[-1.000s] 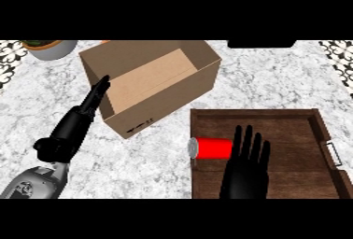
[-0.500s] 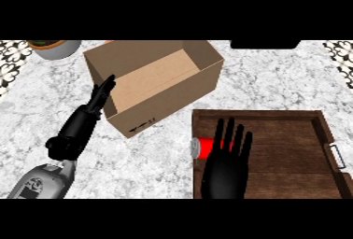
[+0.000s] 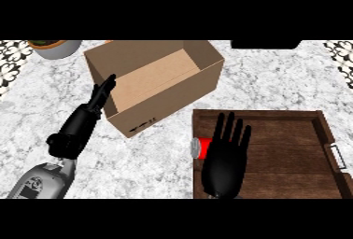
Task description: Pick the can from the tray and place it in the cardboard box
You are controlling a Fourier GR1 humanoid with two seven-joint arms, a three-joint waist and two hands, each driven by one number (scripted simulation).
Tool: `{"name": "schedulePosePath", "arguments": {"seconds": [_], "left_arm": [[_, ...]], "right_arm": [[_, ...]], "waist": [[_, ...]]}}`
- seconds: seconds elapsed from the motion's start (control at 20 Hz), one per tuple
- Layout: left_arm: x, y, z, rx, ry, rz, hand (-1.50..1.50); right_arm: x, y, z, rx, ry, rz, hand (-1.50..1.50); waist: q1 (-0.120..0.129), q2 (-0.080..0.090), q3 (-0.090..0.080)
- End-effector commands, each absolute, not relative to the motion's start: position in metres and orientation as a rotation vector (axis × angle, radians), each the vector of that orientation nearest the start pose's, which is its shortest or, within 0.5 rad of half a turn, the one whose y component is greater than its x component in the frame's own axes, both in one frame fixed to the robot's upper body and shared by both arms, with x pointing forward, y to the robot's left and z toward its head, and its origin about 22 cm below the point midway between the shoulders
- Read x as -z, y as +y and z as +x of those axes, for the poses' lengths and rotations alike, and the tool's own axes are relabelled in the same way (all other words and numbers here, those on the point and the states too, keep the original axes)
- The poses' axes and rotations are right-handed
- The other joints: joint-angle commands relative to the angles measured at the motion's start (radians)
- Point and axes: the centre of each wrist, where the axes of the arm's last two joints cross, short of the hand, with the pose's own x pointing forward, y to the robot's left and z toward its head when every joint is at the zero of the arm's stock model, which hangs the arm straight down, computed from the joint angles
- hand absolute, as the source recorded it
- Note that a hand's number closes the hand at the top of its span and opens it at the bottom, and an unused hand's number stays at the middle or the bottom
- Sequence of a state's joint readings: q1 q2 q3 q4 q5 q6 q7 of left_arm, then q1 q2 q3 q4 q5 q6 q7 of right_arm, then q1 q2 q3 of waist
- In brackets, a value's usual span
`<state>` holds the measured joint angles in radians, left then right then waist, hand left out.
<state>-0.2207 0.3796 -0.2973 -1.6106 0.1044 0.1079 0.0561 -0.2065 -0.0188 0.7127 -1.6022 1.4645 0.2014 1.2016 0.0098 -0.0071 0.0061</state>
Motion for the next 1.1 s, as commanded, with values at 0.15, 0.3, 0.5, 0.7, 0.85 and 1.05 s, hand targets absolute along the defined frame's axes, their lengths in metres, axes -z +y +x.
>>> {"name": "schedulePosePath", "arguments": {"seconds": [0.15, 0.3, 0.5, 0.7, 0.85, 1.05], "left_arm": [[-0.042, 0.206, 0.267, 0.449, -1.589, -0.046, 0.0], [-0.049, 0.199, 0.281, 0.46, -1.61, -0.025, 0.0], [-0.044, 0.212, 0.278, 0.455, -1.606, -0.045, 0.0], [-0.041, 0.206, 0.269, 0.455, -1.597, -0.027, 0.0], [-0.038, 0.203, 0.272, 0.458, -1.616, -0.019, 0.0], [-0.05, 0.204, 0.279, 0.446, -1.585, -0.042, 0.0]], "right_arm": [[-0.033, -0.052, 0.215, -0.864, -0.653, -1.456, -1.5], [-0.027, -0.05, 0.215, -0.865, -0.638, -1.449, -1.5], [-0.022, -0.055, 0.223, -0.865, -0.627, -1.453, -1.5], [-0.025, -0.062, 0.236, -0.866, -0.59, -1.479, -1.5], [-0.002, -0.066, 0.231, -0.875, -0.565, -1.499, -1.5], [-0.013, -0.068, 0.23, -0.89, -0.566, -1.471, 1.5]], "waist": [[-0.007, 0.007, -0.006], [-0.013, 0.01, -0.006], [-0.011, 0.011, -0.007], [-0.007, 0.009, -0.007], [-0.013, 0.012, -0.007], [-0.014, 0.01, -0.006]]}}
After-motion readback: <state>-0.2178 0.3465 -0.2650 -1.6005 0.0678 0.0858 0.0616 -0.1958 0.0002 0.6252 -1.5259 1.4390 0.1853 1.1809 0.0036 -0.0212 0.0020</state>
